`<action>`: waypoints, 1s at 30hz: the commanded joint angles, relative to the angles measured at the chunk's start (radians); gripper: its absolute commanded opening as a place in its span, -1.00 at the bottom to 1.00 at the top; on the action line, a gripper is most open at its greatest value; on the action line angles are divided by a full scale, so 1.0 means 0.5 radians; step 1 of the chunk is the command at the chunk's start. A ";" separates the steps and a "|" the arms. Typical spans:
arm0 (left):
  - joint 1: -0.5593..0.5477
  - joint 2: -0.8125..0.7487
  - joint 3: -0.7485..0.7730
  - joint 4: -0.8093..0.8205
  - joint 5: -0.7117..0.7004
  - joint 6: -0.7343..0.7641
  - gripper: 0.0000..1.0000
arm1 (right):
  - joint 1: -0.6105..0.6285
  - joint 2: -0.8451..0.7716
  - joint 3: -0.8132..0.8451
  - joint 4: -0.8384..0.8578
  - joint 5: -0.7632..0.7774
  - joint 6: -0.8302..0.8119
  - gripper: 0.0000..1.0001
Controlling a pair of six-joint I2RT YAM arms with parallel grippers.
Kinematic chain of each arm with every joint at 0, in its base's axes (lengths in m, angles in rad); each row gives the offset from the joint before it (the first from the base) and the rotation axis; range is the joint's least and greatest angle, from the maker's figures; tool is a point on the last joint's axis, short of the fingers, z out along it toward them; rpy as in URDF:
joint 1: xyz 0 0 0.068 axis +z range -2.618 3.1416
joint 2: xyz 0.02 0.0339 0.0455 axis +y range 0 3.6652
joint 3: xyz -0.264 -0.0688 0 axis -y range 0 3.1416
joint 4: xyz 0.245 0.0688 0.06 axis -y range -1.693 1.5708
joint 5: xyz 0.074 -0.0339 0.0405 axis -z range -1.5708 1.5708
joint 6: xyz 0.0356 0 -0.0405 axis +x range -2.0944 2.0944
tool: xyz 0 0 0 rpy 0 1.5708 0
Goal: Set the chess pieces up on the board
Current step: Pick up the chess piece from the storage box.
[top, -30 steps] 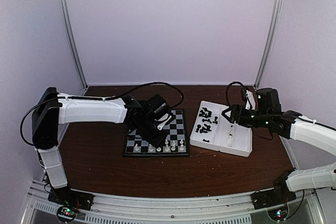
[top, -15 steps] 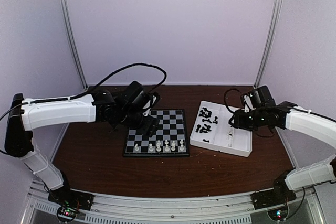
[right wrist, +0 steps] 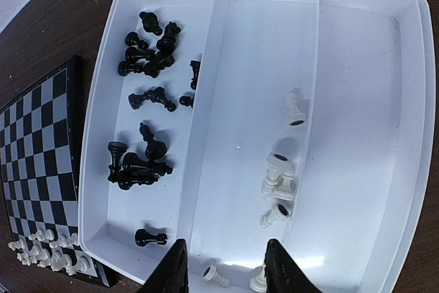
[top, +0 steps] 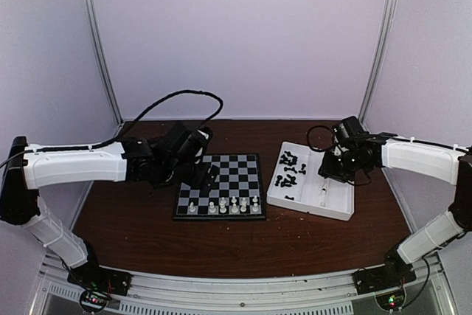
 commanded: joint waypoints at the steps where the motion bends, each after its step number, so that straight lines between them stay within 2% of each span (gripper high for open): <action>1: -0.005 -0.108 -0.064 0.227 -0.019 0.055 0.95 | -0.007 0.084 0.071 -0.016 0.115 0.202 -0.26; 6: -0.005 -0.160 -0.107 0.259 -0.007 0.111 0.95 | -0.004 0.215 0.125 -0.007 0.119 0.283 -0.34; 14: -0.005 -0.268 -0.216 0.341 -0.036 0.166 0.95 | 0.012 0.406 0.202 -0.041 0.235 0.341 -0.33; 30: -0.005 -0.232 -0.219 0.329 -0.060 0.204 0.95 | 0.020 0.708 0.350 -0.154 0.386 0.425 -0.37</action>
